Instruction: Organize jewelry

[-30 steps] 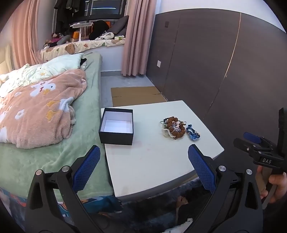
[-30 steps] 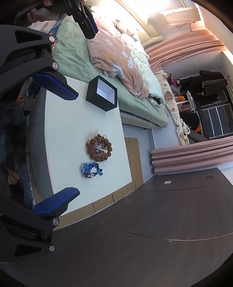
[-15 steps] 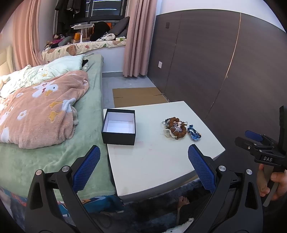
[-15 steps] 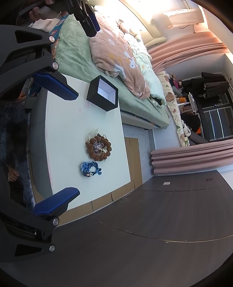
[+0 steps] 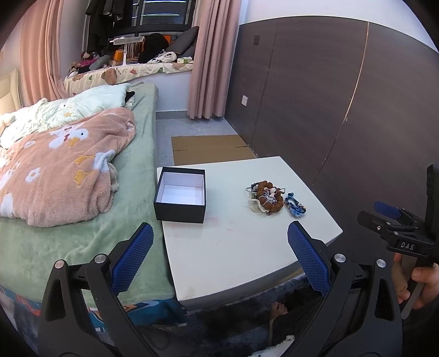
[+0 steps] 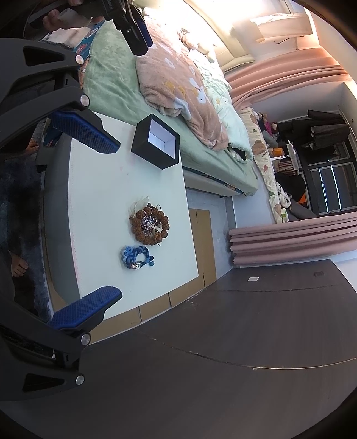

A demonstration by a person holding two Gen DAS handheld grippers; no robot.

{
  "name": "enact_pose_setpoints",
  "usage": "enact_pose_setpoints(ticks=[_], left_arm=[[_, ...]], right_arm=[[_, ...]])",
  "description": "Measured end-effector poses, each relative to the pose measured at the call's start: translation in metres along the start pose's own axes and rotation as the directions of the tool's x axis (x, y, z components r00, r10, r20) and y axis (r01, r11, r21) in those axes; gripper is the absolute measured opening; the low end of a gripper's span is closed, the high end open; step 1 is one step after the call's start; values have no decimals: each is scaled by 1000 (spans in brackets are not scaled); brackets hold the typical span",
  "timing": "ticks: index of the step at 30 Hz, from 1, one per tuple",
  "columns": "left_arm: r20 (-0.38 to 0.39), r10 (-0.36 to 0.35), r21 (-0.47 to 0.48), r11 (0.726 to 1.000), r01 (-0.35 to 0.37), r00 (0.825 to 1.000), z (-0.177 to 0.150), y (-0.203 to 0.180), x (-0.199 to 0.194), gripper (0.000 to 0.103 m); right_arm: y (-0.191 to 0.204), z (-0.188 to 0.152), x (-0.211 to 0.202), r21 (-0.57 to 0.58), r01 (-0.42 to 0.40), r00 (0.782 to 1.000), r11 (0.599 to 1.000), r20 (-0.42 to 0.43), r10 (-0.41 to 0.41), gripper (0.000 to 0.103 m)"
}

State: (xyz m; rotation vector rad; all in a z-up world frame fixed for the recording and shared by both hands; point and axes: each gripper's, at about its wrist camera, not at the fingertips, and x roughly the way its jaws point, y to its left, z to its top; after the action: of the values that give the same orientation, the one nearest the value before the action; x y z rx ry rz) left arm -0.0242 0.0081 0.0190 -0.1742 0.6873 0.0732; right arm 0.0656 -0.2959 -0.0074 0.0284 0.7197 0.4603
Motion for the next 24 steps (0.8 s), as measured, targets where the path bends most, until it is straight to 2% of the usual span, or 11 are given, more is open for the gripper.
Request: enact_pose_setpoints(ticks=[10,12,24], left_arm=[[3,5,4,1000,-5,1000,8,-3,0,98],[5,3,6,1000,-3,1000,0,-1,-1,98],[15,-3,8,1000,3,1000,1,-5,-5,98]], right_arm=[[0,-1,0,0,-4,1000,1000,3,4,95],[0,-1,-1,1,-3,1000,1000,5,3,95],[-1,-1,-2,3,-5,1000,1000,10,5,95]])
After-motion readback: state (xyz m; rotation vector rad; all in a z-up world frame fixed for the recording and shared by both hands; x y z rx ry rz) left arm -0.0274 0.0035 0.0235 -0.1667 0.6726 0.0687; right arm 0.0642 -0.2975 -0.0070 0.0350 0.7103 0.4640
